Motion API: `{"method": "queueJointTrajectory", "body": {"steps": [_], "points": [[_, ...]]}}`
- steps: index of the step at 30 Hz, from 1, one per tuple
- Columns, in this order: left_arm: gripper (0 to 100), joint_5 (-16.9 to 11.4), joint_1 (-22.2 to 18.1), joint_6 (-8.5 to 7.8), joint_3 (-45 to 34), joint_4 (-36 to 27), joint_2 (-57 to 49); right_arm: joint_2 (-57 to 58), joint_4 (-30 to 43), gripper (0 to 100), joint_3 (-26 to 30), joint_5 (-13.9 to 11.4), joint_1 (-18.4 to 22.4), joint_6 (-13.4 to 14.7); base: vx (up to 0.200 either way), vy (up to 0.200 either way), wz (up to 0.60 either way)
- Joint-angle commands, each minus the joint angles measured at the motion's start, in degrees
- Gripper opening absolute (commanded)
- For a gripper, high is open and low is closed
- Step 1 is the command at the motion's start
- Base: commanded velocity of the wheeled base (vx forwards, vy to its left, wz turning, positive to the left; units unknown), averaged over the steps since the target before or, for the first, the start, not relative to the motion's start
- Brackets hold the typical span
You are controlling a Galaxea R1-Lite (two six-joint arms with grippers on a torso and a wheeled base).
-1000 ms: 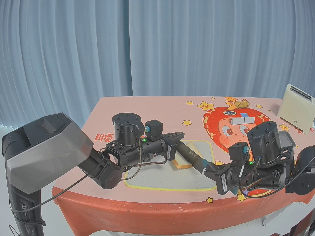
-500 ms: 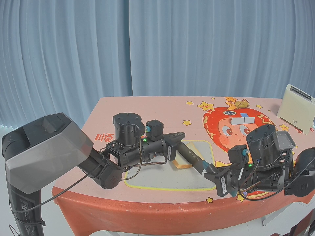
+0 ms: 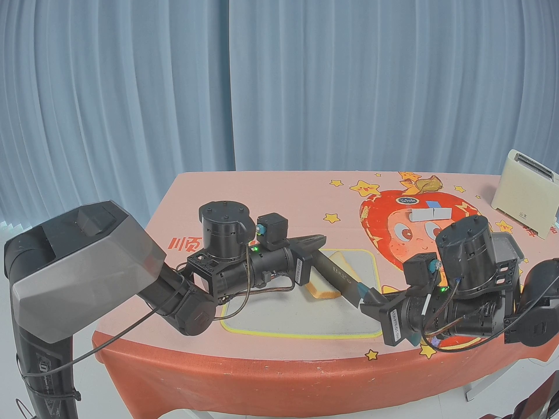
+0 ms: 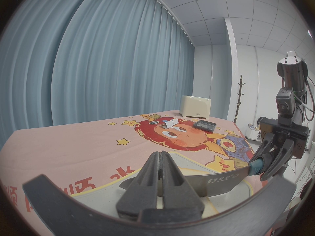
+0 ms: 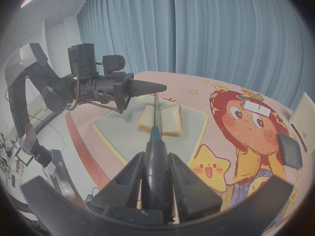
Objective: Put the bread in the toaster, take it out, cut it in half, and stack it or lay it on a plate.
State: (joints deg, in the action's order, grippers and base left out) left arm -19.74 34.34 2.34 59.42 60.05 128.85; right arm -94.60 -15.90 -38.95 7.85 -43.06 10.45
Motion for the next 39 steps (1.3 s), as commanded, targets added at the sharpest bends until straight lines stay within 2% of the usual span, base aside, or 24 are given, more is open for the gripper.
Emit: {"method": "queueJointTrajectory", "body": {"steps": [1,14,25,32,39], "points": [[0,-0.04,0.02,0.03,0.26,-0.11,0.17,-0.23,-0.28,0,0.72,-0.03,0.17,0.01,0.0,0.0,0.0],[0,-0.04,0.38,0.03,0.44,-0.11,-0.36,-0.76,-0.8,0,2.12,-0.03,0.34,0.01,0.0,0.0,0.0],[0,-0.04,-0.06,0.03,0.17,-0.11,0.34,-0.5,-0.8,0,-0.78,-0.03,0.34,0.1,0.0,0.0,0.0],[0,-0.04,0.29,0.03,0.44,-0.11,-0.18,-0.85,-0.71,0,0.63,-0.03,0.34,0.1,0.0,0.0,0.0],[0,-0.04,0.55,0.03,-0.53,-0.11,-0.27,-0.67,-0.28,0,1.16,0.59,0.34,1.42,0.0,0.0,0.0]]}}
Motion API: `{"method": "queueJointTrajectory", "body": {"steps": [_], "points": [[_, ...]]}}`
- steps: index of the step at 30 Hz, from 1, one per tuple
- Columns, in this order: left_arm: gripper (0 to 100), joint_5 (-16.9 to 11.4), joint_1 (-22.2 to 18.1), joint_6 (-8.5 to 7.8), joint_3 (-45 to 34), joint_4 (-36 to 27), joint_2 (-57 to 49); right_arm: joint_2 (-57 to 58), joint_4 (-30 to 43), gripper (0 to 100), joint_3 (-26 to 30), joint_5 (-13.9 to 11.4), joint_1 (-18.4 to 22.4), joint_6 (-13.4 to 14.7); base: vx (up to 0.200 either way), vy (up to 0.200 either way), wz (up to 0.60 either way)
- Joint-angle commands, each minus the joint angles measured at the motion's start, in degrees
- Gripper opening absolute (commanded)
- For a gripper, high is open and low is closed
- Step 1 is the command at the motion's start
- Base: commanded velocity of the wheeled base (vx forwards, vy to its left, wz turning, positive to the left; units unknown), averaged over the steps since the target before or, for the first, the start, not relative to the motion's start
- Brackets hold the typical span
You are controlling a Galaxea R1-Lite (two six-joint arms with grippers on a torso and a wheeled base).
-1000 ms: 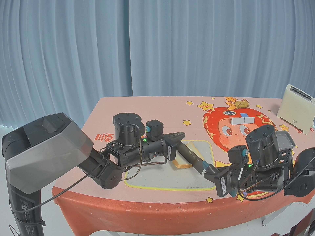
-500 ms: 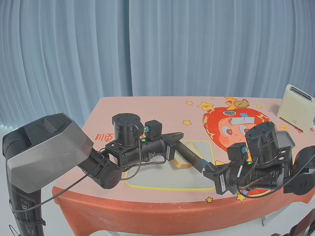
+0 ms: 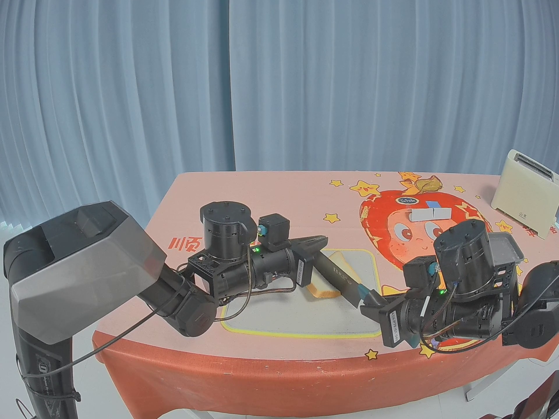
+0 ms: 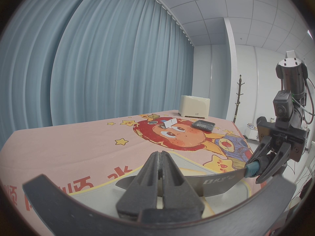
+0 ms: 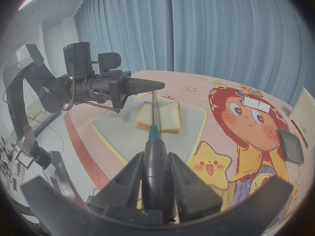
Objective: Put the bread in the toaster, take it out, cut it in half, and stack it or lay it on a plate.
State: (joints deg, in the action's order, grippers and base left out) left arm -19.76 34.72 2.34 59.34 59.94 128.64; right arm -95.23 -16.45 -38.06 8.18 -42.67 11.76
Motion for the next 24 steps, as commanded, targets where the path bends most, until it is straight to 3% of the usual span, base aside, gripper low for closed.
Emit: {"method": "queueJointTrajectory", "body": {"steps": [1,14,24], "points": [[0,-0.01,0.17,0.03,-0.63,0.0,-0.14,-0.13,0.27,0,0.27,0.26,-0.05,0.28,0.0,0.0,0.0],[0,0.07,-0.71,0.03,-0.98,0.0,0.48,0.31,0.27,0,-2.72,0.35,0.04,0.28,0.0,0.0,0.0],[0,-0.01,-0.27,0.03,-0.37,0.0,-0.4,-0.39,0.19,0,-0.52,0.35,-0.05,0.36,0.0,0.0,0.0]]}}
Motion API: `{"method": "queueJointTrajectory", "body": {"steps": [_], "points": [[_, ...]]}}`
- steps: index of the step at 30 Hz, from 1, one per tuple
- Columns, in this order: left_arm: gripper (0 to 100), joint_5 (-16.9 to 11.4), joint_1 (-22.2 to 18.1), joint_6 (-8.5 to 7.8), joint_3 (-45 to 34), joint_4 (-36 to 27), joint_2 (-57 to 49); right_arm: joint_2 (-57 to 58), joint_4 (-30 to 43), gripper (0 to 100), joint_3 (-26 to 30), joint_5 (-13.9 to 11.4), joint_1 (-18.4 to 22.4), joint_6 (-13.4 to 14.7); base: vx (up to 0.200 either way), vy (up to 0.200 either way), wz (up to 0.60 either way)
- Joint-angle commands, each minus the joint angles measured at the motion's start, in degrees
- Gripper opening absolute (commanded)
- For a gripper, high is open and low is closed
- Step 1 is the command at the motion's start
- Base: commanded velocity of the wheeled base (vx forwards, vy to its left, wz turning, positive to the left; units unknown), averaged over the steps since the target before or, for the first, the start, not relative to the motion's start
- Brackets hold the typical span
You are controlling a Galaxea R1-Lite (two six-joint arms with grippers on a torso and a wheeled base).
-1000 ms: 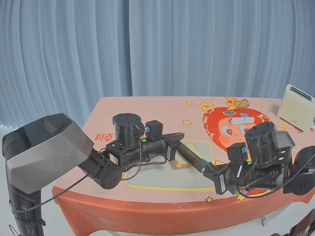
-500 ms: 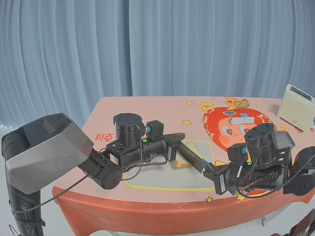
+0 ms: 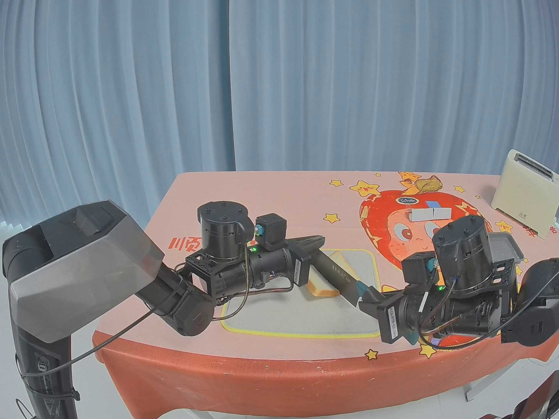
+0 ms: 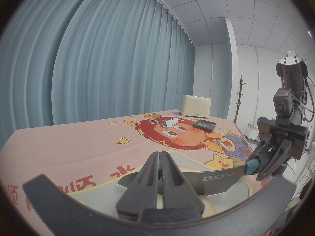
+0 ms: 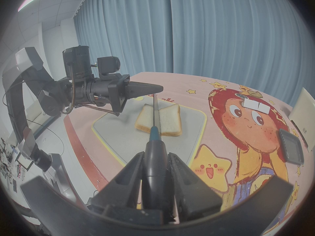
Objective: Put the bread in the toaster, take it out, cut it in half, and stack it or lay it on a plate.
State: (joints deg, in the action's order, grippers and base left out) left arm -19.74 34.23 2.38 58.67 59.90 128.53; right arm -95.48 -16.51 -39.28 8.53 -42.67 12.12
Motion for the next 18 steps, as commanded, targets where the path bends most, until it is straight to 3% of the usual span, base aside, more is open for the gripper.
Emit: {"method": "queueJointTrajectory", "body": {"steps": [1,18], "points": [[0,-0.04,0.22,0.0,0.3,0.04,-0.38,-0.15,0.25,0,0.78,-0.1,-0.05,0.1,0.0,0.0,0.0],[0,-0.04,0.22,0.08,1.97,-0.05,-0.47,1.17,-0.46,0,0.52,-0.01,0.04,-0.08,0.0,0.0,0.0]]}}
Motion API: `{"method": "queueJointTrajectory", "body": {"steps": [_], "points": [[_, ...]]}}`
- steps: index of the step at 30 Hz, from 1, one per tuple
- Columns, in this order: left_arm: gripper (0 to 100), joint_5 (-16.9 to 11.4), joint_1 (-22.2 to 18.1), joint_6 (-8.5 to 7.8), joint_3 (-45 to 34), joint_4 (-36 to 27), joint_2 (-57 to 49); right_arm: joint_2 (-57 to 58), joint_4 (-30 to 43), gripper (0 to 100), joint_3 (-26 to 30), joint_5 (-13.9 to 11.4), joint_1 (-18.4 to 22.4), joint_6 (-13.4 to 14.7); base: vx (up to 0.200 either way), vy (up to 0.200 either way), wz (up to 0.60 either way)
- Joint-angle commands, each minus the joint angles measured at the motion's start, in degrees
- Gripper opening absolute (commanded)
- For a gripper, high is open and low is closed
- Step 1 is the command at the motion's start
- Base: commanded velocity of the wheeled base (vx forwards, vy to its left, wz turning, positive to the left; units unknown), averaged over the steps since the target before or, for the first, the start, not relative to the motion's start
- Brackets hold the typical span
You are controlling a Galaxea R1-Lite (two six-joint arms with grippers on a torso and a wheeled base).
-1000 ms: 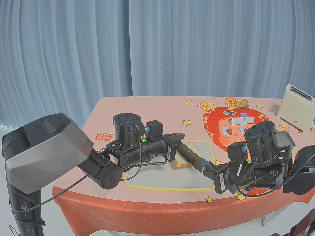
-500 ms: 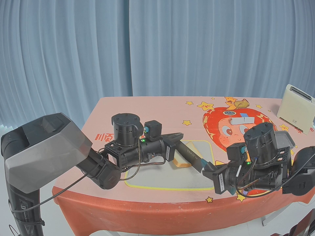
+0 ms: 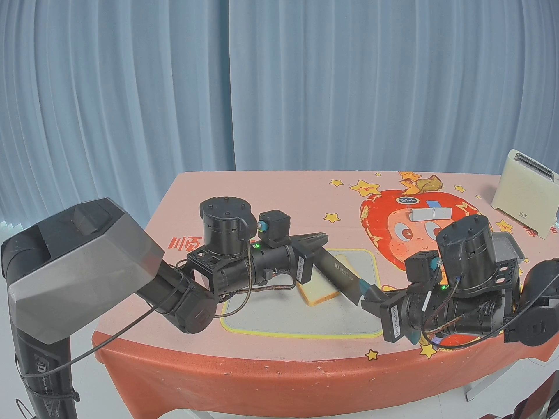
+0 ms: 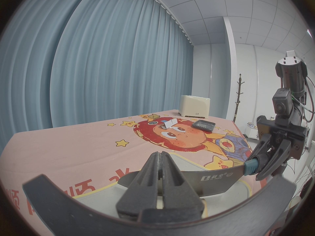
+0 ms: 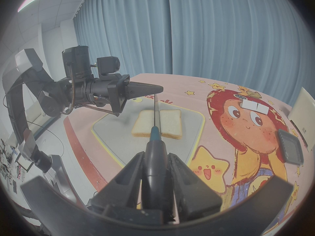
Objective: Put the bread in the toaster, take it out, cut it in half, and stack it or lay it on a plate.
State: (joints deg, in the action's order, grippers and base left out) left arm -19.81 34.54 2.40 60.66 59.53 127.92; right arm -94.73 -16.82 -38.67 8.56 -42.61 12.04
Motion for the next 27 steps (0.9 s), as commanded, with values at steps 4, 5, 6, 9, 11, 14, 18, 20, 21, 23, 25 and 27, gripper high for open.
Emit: {"method": "queueJointTrajectory", "body": {"steps": [4,5,6,9,11,14,18,20,21,23,25,27], "points": [[0,0.12,-0.17,-0.03,-0.37,0.41,1.81,0.25,-0.05,0,-0.18,-0.03,-0.02,0.0,0.0,0.0,0.0],[0,0.12,-0.17,-0.03,-0.46,0.41,1.9,0.25,-0.05,0,-0.18,-0.03,-0.02,0.0,0.0,0.0,0.0],[0,0.12,-0.08,-0.03,-0.63,0.41,1.9,0.16,0.04,0,-0.18,-0.03,0.07,0.0,0.0,0.0,0.0],[0,0.12,-0.08,-0.12,-0.89,0.41,1.99,0.16,0.39,0,-0.27,-0.03,-0.02,0.0,0.0,0.0,0.0],[0,0.12,-0.08,-0.12,-0.89,0.41,1.99,0.07,0.48,0,-0.09,-0.03,-0.02,0.0,0.0,0.0,0.0],[0,0.12,-0.08,-0.12,-0.98,0.41,1.99,-0.19,0.56,0,0.26,-0.03,-0.11,0.08,0.0,0.0,0.0],[0,0.12,-0.08,-0.29,-1.07,0.77,1.63,-0.28,-0.05,0,0.96,-0.12,-0.02,0.08,0.0,0.0,0.0],[0,0.12,-0.08,0.06,-0.89,1.82,1.02,0.07,-0.14,0,0.7,-0.03,-0.02,0.08,0.0,0.0,0.0],[0,0.12,-0.08,0.06,-0.72,2.0,0.4,0.16,-0.14,0,0.44,-0.03,-0.02,0.08,0.0,0.0,0.0],[0,0.12,-0.26,0.06,-0.63,1.65,-1.88,0.34,-0.23,0,0.08,-0.03,-0.02,0.08,0.0,0.0,0.0],[0,0.12,-0.35,0.06,-0.81,1.38,-3.9,0.43,-0.23,0,-0.35,-0.03,-0.02,0.08,0.0,0.0,0.0],[0,0.21,-0.61,0.06,-1.07,1.38,-5.48,0.43,-0.23,0,-0.44,-0.03,-0.02,0.08,0.0,0.0,0.0]]}}
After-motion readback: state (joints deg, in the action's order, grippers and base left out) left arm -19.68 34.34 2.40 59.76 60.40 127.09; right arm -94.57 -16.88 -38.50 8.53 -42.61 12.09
